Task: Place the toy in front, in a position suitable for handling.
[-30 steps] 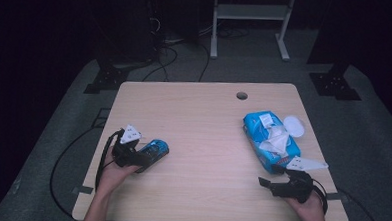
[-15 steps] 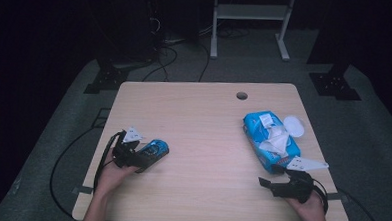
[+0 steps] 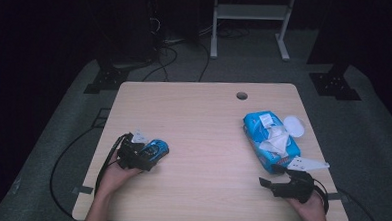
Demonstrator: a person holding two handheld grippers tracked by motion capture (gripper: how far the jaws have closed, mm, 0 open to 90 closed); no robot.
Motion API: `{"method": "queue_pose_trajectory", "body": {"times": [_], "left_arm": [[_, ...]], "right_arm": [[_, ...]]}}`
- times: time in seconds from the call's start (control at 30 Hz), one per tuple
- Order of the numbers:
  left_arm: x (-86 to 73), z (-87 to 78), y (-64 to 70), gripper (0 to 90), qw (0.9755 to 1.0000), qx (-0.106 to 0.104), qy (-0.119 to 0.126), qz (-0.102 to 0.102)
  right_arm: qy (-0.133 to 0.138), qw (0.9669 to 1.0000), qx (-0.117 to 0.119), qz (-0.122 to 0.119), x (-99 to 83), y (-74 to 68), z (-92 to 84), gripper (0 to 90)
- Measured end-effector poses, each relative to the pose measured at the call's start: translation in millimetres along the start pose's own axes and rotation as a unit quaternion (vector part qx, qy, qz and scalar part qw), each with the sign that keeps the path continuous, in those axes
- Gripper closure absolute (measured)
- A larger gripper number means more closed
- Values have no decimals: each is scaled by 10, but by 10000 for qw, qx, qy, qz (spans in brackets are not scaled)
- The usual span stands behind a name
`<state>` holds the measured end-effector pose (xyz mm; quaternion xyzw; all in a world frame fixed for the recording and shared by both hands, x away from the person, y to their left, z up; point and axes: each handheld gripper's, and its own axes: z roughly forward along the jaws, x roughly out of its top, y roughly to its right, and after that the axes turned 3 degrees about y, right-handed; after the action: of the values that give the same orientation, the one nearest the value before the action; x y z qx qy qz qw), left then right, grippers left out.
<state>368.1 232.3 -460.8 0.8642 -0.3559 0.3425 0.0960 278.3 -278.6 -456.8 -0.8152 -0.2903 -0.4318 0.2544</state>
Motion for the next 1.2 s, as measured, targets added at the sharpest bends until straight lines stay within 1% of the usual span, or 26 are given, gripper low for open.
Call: {"method": "queue_pose_trajectory", "body": {"times": [0.1,0.2,0.23,0.3,0.33,0.37,0.4,0.5,0.6,0.73,0.87,0.93,1.03,1.07,1.13,1.2], "left_arm": [[-5,19,-6,68,10000,-52,-74,-9],[-15,50,-16,68,9998,-96,-156,-85],[-18,56,-18,68,9997,-93,-214,-73],[-18,58,-21,74,9996,-124,-229,-79],[-19,54,-24,97,9997,-144,-198,-95],[-18,49,-24,106,9997,-115,-193,-94],[-18,49,-26,106,9997,-98,-193,-95],[-29,53,-46,107,9996,-148,-201,-162],[-33,53,-52,106,9996,-125,-180,-191],[-32,65,-59,109,9994,-187,-169,-246],[-30,67,-58,111,9994,-183,-153,-237],[-27,63,-57,127,9994,-186,-156,-255],[-27,62,-54,137,9994,-187,-143,-260],[-27,54,-58,150,9994,-190,-149,-238],[-29,45,-63,185,9994,-187,-127,-267],[-27,43,-63,193,9994,-197,-134,-248]], "right_arm": [[3,10000,10,-20,0,-2,-3,242],[7,10000,24,-36,0,-6,-6,242],[6,10000,27,-20,1,-6,-7,242],[6,10000,30,-24,3,-3,-4,242],[-1,10000,29,-30,4,-5,-2,242],[-8,10000,34,-29,4,-9,0,242],[-7,10000,32,-32,3,-14,0,242],[1,10000,33,-22,5,-15,3,242],[-18,10000,36,-26,3,-15,16,242],[-20,10000,34,-54,4,-26,16,242],[-21,10000,37,-23,4,-14,18,242],[-33,10000,43,-61,3,-21,18,242],[-15,10000,34,-56,5,-26,14,242],[-22,10000,39,-50,6,-20,16,242],[-21,10000,40,-50,6,-21,17,242],[-24,10000,36,-58,3,-32,14,242]]}}
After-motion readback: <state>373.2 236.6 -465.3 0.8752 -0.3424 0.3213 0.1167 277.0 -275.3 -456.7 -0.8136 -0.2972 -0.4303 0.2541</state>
